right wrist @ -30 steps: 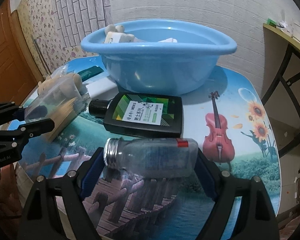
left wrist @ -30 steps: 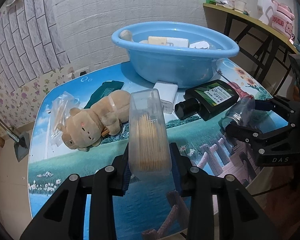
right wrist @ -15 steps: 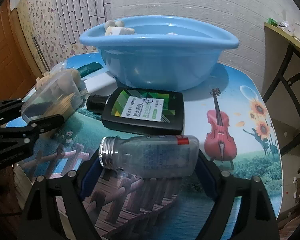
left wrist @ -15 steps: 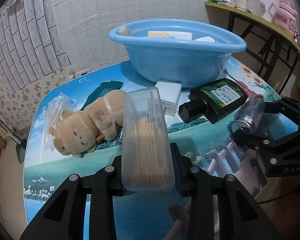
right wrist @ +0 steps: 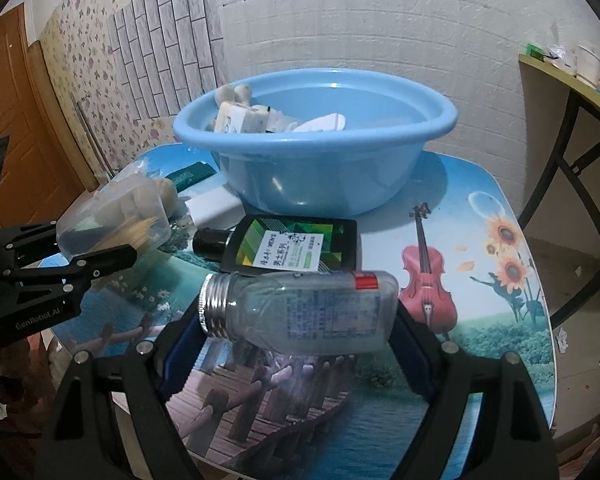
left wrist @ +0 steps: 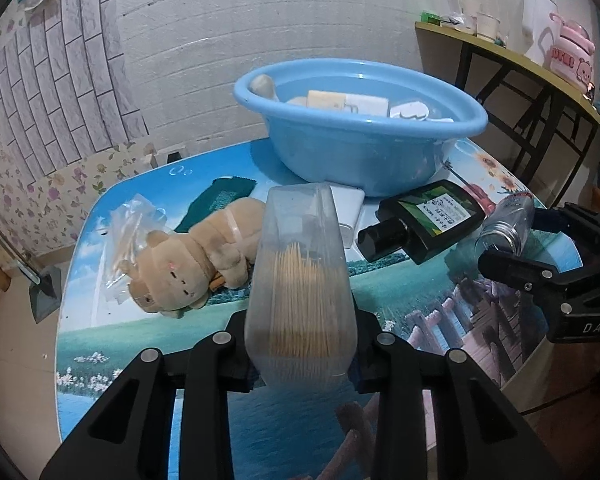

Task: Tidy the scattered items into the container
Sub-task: 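Lift the toothpick box and the glass bottle off the table with both tools, then carry both items over the basin and open both tools to release them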

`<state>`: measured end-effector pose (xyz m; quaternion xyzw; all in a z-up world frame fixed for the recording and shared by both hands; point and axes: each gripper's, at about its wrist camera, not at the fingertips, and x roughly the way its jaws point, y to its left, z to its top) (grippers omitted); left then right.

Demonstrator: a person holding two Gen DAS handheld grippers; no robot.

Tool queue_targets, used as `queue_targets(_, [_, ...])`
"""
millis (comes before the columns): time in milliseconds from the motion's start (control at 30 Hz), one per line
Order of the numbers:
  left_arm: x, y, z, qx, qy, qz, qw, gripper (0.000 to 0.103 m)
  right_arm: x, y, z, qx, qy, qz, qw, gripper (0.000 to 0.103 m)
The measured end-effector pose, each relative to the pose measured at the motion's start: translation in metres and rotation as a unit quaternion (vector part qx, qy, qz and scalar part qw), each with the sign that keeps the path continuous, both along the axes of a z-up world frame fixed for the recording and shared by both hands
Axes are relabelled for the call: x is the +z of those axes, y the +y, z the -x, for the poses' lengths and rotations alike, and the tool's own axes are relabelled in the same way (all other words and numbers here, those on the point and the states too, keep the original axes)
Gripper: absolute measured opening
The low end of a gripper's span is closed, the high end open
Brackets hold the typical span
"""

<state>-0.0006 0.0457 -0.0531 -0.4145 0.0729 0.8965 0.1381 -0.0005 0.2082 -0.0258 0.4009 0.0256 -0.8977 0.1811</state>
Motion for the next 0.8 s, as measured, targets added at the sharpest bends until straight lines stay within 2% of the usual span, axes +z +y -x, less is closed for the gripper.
queue_targets(500, [0.054, -0.007, -0.019, 0.019, 0.043, -0.025, 0.9986, 0.031, 0.033, 0.002, -0.012, 0.012, 0.040, 0.039, 0.998, 0.085])
queue_targets(800, [0.077, 0.004, 0.000, 0.011, 0.063, -0.027, 0.9976, 0.031, 0.053, 0.002, -0.002, 0.019, 0.066, 0.053, 0.996, 0.085])
